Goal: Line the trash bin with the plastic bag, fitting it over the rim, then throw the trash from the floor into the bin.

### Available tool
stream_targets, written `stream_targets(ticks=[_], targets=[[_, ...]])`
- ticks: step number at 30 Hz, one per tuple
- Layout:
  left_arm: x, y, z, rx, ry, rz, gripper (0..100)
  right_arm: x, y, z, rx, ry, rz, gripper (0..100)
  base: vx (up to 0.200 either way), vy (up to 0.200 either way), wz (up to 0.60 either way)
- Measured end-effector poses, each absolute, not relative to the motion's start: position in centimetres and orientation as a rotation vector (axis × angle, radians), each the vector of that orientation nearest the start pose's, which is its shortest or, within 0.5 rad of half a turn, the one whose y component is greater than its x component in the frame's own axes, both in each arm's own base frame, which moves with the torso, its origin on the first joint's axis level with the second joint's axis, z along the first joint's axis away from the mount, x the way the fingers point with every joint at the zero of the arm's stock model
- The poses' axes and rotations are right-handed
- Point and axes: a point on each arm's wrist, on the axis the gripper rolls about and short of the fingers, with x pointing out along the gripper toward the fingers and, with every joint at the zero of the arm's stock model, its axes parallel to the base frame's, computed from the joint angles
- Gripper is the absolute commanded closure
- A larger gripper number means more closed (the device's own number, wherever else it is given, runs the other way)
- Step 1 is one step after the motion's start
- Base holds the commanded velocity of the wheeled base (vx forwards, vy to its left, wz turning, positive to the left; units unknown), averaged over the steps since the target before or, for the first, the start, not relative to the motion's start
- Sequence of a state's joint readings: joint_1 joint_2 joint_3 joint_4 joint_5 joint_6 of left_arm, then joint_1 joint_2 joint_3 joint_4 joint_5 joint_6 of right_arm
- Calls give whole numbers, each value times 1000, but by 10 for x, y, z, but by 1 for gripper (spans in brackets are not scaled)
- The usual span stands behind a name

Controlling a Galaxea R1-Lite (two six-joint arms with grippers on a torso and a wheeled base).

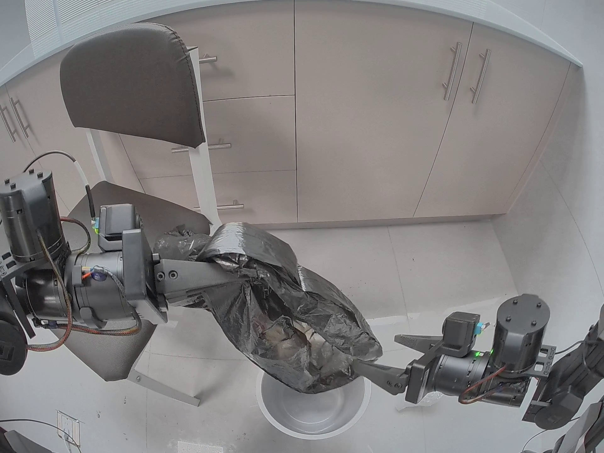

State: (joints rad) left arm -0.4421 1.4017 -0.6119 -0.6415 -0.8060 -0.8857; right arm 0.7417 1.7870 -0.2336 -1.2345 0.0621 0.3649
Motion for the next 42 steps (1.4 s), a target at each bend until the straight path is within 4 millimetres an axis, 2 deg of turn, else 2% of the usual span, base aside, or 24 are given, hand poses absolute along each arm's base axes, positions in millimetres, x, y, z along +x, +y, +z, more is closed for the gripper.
stream_targets(ticks=[5, 10, 19, 27, 34, 42], targets=[[194, -109, 210, -803, 701, -1086, 100, 170, 170, 68, 182, 459, 767, 0, 0, 0, 0], [194, -109, 211, -806, 698, -1084, 100, 173, 171, 51, 146, 489, 748, 0, 0, 0, 0], [191, -108, 213, -804, 686, -1091, 100, 195, 172, 29, 104, 450, 662, 0, 0, 0, 0], [189, -107, 215, -803, 677, -1095, 100, 219, 187, 3, 40, 443, 642, 0, 0, 0, 0], [187, -106, 217, -802, 672, -1098, 100, 237, 200, -5, 14, 388, 584, 0, 0, 0, 0], [187, -106, 217, -801, 672, -1099, 100, 239, 202, 0, -10, 351, 561, 0, 0, 0, 0]])
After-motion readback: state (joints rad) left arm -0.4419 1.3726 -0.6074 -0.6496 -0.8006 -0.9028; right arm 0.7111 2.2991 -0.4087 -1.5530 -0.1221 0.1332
